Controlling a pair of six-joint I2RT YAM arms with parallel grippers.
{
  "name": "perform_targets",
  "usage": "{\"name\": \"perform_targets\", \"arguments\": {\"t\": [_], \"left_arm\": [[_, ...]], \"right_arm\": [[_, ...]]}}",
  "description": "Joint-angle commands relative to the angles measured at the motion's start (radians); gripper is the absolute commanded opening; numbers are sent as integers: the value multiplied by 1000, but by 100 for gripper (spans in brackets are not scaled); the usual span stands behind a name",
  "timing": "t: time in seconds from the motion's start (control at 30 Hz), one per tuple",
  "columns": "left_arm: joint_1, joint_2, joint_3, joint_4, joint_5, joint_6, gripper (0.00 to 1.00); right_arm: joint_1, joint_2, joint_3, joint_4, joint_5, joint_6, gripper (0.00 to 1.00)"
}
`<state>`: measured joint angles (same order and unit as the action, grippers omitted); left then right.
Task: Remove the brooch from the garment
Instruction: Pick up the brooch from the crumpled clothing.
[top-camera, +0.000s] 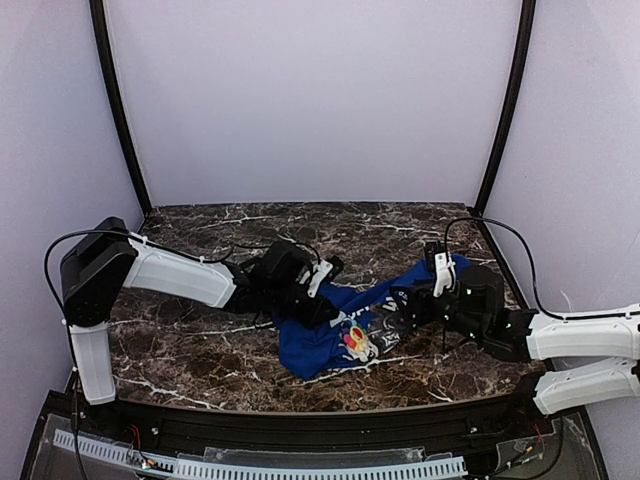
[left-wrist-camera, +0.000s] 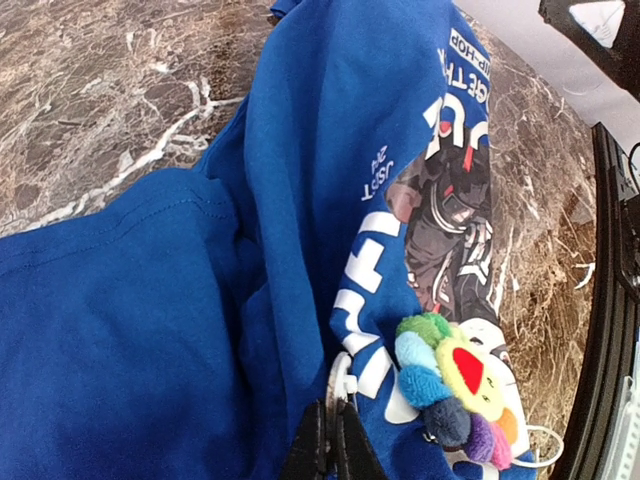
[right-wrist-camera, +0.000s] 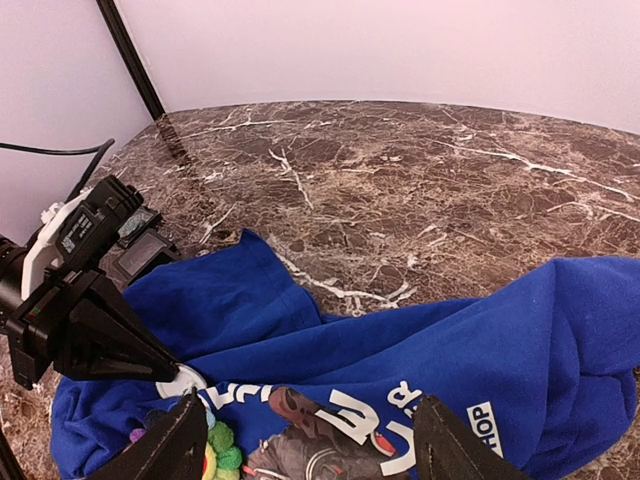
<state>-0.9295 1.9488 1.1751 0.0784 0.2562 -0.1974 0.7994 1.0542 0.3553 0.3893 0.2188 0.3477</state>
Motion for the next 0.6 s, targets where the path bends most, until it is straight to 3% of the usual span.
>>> {"name": "perform_targets", "arguments": {"t": [0.0,0.57], "left_arm": [[-1,-64,-39,61,24,-4,1],[-1,-294,-245,370,104,14,1]], "right_arm": [[8,-32,-33,62,-5,-23,70],[9,-158,-124,287,-371,-96,76]]}}
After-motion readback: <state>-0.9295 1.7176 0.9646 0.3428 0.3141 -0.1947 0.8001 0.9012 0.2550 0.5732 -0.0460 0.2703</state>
